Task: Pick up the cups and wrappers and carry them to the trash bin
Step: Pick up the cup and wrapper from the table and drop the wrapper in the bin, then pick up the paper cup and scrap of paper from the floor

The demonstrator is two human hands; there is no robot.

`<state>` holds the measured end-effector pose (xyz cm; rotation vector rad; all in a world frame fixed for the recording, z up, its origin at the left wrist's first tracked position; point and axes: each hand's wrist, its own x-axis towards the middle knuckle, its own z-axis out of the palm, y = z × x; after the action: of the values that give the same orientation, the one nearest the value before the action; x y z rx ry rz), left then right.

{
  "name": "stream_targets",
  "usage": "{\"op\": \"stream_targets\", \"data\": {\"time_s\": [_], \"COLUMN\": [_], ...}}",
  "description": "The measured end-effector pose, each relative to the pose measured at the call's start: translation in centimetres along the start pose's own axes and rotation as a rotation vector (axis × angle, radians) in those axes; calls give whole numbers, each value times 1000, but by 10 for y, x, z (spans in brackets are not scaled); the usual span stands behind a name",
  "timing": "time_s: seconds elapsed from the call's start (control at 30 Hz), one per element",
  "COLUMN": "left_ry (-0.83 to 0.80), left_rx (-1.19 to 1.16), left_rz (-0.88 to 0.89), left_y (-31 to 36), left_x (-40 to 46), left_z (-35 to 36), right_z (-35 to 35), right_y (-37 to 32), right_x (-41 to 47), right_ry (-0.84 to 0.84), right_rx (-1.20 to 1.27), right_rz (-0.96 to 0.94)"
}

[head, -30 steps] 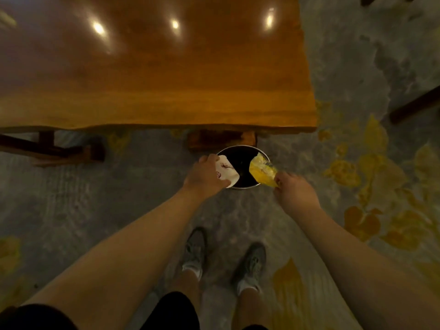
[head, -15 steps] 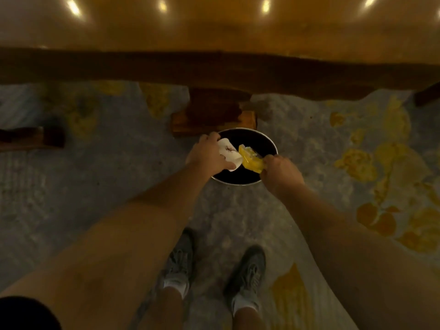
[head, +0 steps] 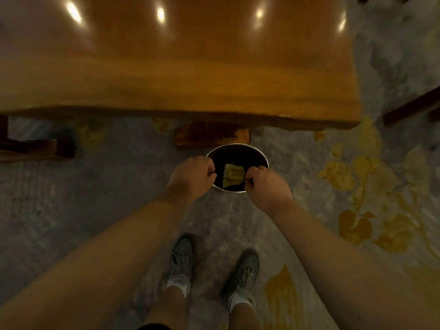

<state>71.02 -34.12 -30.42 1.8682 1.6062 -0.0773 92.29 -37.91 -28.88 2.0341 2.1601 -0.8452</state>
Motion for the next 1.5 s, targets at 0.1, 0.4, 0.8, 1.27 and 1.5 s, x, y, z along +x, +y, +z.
{"op": "stream_targets", "data": {"time_s": [0.1, 0.4, 0.8, 1.27, 1.5], "left_ry": [19, 69, 320, 453, 504], "left_rx": [25, 6, 266, 287, 287], "left_rz": [50, 297, 541, 367, 223], "left_y": [18, 107, 268, 465, 512], "left_x": [-36, -136, -109, -32, 38], "left_z": [-47, -208, -334, -324, -328], "right_z": [-49, -228, -397, -529, -579], "right_y": [-27, -95, -46, 159, 202], "right_x": [-28, -137, -200, -132, -39], "right_ry": [36, 271, 593, 540, 437], "right_rx": [-19, -94, -114, -167, -214], "right_rz": [-14, -17, 60, -164, -274]}}
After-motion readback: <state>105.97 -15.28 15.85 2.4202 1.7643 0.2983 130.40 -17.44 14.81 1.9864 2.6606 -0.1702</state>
